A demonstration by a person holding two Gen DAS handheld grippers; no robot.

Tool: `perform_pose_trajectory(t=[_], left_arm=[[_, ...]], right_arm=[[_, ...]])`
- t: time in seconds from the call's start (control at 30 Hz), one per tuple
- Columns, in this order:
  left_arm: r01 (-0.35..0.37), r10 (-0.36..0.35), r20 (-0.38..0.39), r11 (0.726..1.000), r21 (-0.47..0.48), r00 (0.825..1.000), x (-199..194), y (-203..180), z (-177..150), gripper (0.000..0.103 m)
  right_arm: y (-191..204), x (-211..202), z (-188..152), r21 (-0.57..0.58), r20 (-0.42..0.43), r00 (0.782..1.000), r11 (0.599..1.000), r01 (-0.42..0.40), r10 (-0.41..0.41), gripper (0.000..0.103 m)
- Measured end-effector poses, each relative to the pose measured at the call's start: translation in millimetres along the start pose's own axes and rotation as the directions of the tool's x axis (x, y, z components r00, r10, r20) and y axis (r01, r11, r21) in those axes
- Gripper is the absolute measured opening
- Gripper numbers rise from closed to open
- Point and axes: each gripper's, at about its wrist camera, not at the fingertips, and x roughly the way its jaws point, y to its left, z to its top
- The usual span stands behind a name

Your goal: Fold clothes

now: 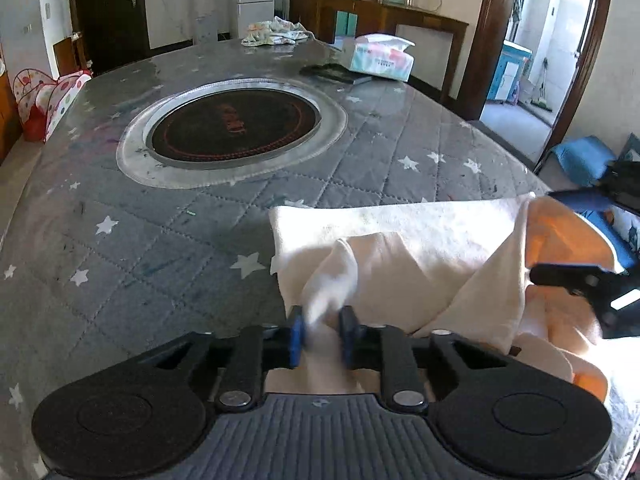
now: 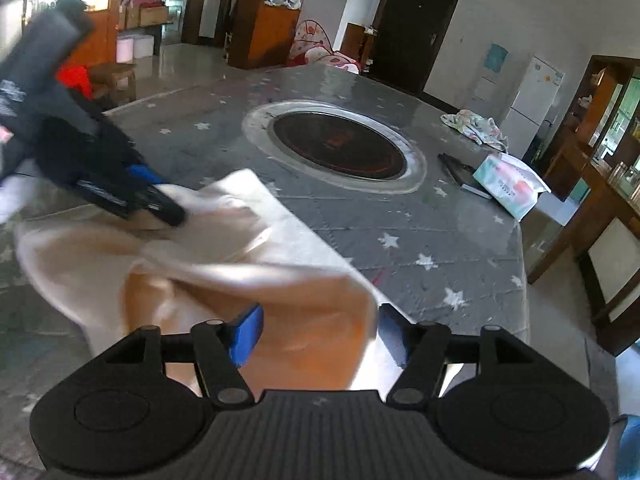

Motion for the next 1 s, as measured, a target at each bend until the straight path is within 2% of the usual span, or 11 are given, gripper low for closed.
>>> perform_pose_trajectory(t=[0.13, 0.17, 0.23, 0.27, 0.37, 0.5, 0.7, 0.87, 1.0], left_arm=[[0.004, -0.004, 0.010, 1.000, -0.012, 1.000, -2.3, 0.4, -1.1, 0.015], [0.005, -0.004, 0.009, 1.000, -0.011, 1.000, -1.8, -0.5, -1.1, 0.015], [-0.002, 0.002, 0.011, 1.000, -0.008, 1.000, -1.5, -2.3, -1.4, 0.015], [-0.006, 0.006, 0.013, 1.000, -0.006, 1.000, -1.8, -2.9, -1.6, 0.015], [-0.016, 0.016, 0.032, 1.000, -0.027, 0.999, -8.7, 0.8, -3.9, 0.013], [-0.058, 0.061, 0.054, 0.996, -0.063, 0.997, -22.9, 9.7, -9.7, 0.011], [-0.131, 0.145, 0.105, 0.983, -0.125, 0.984, -61.2, 24.4, -31.6, 0.010], [-0.210, 0.231, 0.114, 0.963, -0.171, 0.966, -98.0, 36.5, -60.6, 0.010], [-0.238, 0.260, 0.090, 0.949, -0.208, 0.961, -121.4, 47.5, -90.8, 0.010]], right_arm=[[-6.1, 16.9, 4.9, -0.016, -0.021, 0.999, 0.999, -0.033, 0.033, 0.073], [-7.3, 22.6, 5.7, -0.006, -0.033, 0.998, 0.998, -0.055, 0.054, 0.068], [-9.8, 33.0, 7.0, 0.018, -0.055, 0.994, 0.995, -0.093, 0.094, 0.041], [-11.5, 35.4, 7.1, 0.040, -0.061, 0.993, 0.994, -0.099, 0.102, 0.019], [-23.6, 28.0, 4.4, 0.123, -0.027, 0.995, 0.988, -0.092, 0.096, 0.006], [-48.0, -1.6, -7.5, 0.239, 0.028, 1.000, 0.971, -0.019, 0.013, 0.004], [-74.0, -50.1, -45.8, 0.360, 0.008, 0.991, 0.925, 0.124, -0.136, 0.004], [-79.1, -81.3, -88.6, 0.439, -0.072, 0.981, 0.877, 0.194, -0.181, 0.004], [-74.9, -96.5, -116.3, 0.488, -0.141, 0.978, 0.849, 0.203, -0.153, 0.004]])
